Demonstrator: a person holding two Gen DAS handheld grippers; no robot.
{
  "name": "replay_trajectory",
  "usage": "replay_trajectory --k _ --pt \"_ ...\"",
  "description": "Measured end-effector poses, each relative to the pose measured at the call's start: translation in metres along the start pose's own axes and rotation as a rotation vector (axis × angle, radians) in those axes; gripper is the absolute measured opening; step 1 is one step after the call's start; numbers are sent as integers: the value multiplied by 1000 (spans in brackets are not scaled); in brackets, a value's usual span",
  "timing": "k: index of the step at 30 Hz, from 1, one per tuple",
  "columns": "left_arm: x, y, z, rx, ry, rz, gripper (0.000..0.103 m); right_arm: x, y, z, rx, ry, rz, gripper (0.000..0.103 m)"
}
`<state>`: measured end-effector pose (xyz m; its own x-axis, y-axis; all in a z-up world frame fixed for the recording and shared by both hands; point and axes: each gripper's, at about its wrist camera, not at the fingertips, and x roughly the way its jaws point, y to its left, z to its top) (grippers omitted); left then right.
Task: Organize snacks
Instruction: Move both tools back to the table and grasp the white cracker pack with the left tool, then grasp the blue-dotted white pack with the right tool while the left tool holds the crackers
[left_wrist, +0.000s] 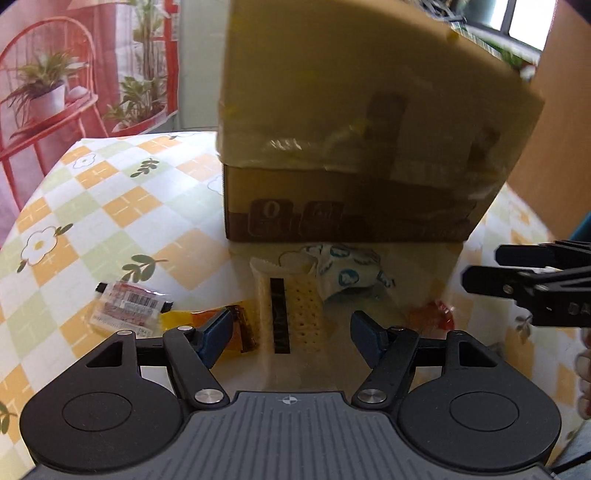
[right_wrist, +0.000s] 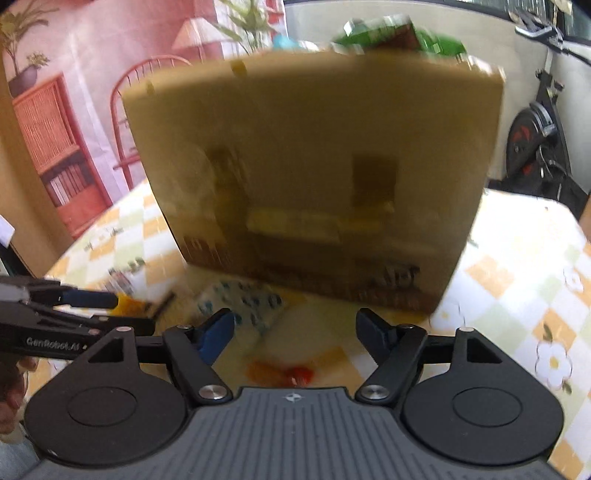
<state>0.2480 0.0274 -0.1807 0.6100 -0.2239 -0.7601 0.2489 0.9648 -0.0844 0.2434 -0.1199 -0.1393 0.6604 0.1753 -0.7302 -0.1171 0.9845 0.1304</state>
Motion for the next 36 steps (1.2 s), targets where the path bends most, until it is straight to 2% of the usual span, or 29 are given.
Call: replay_trajectory --k 8,9,10,11,18,22,25,32,36 --pt "17 -13 -3 32 35 22 72 -3 -17 -32 50 68 3 75" --pt "20 -14 -3 37 33 23 66 -4 -19 -35 58 73 1 75" --pt "22 -16 -3 46 32 28 52 -4 -20 -36 66 76 0 75" --pt "23 -18 -3 57 34 46 50 -5 -22 -37 75 76 0 75" --pt "2 -5 -6 5 15 10 49 -5 -17 -32 50 53 9 75" --pt "-21 9 -14 -64 -27 0 49 4 -4 -24 -17 32 40 75" --pt "-32 17 -25 -105 -44 30 49 13 10 -17 -100 20 59 75" --pt "-45 45 -45 -214 -49 85 49 40 44 -1 -315 16 128 74" --pt "-47 58 -47 -266 -49 96 49 59 60 9 -453 34 135 74"
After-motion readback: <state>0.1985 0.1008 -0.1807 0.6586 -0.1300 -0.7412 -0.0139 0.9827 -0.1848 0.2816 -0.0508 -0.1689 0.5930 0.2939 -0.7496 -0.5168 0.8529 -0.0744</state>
